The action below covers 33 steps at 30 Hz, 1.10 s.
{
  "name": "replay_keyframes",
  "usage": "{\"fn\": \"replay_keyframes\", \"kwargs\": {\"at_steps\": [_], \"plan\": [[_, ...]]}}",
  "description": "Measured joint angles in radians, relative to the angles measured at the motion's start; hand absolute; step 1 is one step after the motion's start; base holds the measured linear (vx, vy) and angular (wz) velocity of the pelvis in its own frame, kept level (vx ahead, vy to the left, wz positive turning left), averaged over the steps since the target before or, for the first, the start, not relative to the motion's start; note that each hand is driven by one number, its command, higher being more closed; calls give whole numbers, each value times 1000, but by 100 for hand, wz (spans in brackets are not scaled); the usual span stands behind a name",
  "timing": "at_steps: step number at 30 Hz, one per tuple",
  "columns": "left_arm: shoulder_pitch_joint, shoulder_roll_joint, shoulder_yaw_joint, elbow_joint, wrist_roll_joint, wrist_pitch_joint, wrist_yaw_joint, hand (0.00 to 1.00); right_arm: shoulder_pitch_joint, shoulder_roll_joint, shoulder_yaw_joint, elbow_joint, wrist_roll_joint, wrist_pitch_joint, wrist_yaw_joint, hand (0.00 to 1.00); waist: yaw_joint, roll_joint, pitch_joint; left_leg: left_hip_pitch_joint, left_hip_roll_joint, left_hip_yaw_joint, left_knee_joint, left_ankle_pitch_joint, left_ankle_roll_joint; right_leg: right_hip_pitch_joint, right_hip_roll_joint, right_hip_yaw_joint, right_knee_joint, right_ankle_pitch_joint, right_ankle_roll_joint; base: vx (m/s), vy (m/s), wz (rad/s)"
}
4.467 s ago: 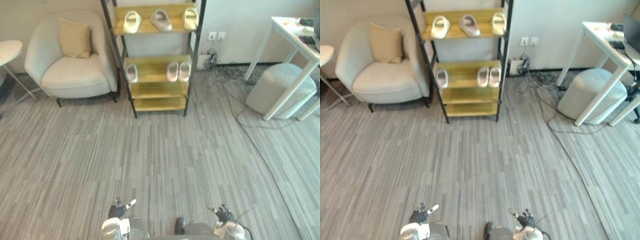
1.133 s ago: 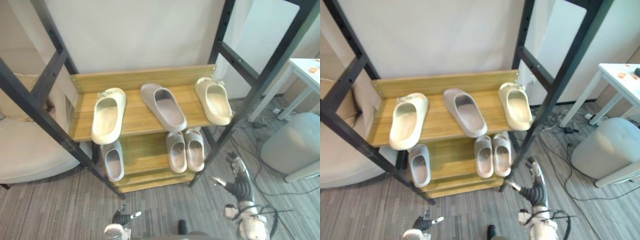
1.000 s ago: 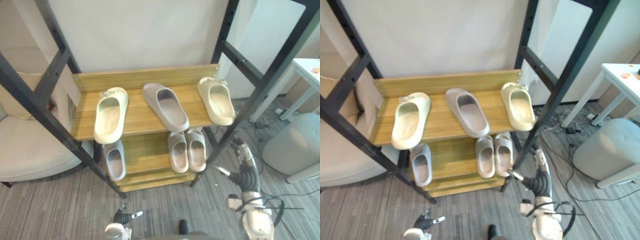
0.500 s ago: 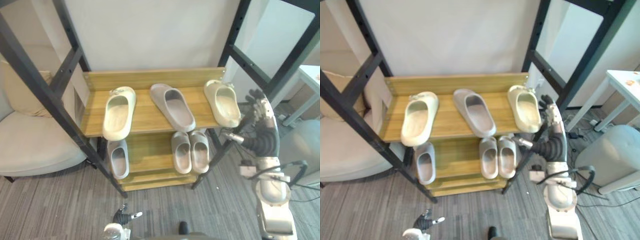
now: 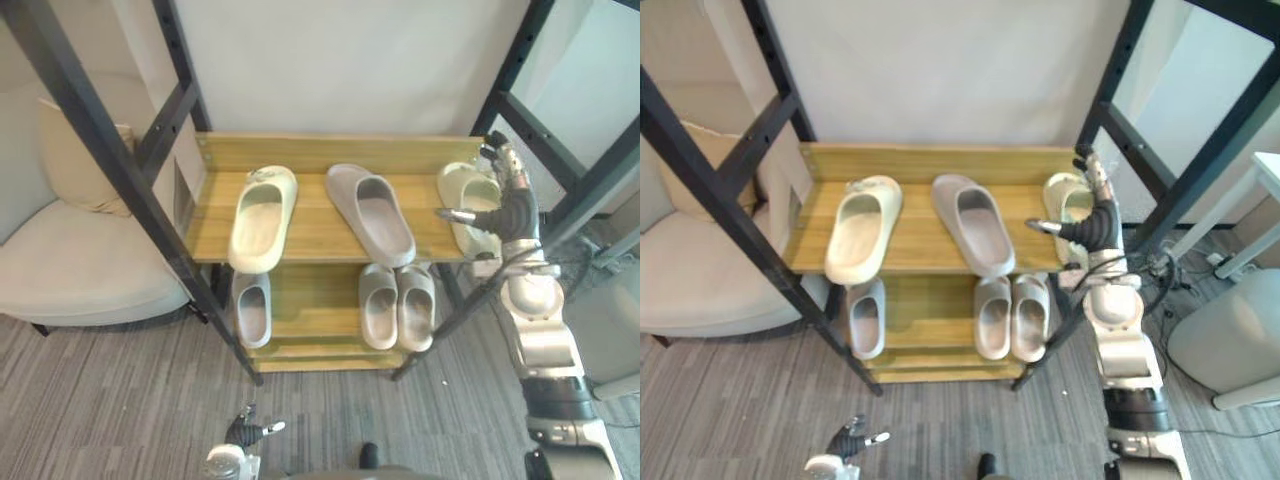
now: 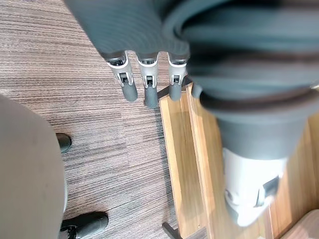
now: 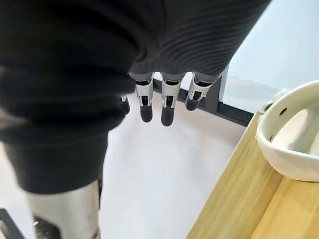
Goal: Organize the slippers on the shoe rack
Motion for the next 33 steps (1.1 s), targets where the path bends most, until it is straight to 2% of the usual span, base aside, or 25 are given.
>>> {"fn": "replay_keyframes", "kwargs": {"at_steps": [9, 13, 19, 27, 33], "plan": [[0, 2, -7, -20, -1, 0, 0, 0, -91, 0, 42, 130, -32, 30, -9, 0, 24, -5, 5, -11, 0, -20, 0, 0, 0, 0, 0, -19, -6, 0, 0, -1, -16, 7], [0, 7, -7, -43, -6, -1, 0, 0, -149, 1, 54, 210, -68, 39, -10, 0, 40, -16, 25, -17, -1, -24, 1, 1, 1, -2, -1, -23, -6, 0, 0, -8, -7, 2], [-1, 10, -5, -59, -20, -1, 1, 0, -205, 3, 83, 257, -69, 42, -14, 0, 44, -16, 51, -24, -1, -28, 1, 1, 1, -7, -1, -27, -7, 0, 0, -3, -2, 1], [-3, 13, -5, -74, -38, -9, 1, 0, -323, 3, 93, 417, -106, 70, -14, 0, 49, -15, 78, -37, -1, -48, 1, 2, 2, -12, -1, -42, -6, 0, -1, -2, -11, 6], [-3, 13, -5, -77, -42, -18, 2, 0, -378, 3, 121, 473, -106, 73, -16, 0, 59, -15, 80, -41, 1, -54, 1, 2, 2, -14, -1, -48, -6, 0, -1, -3, -12, 3]]}}
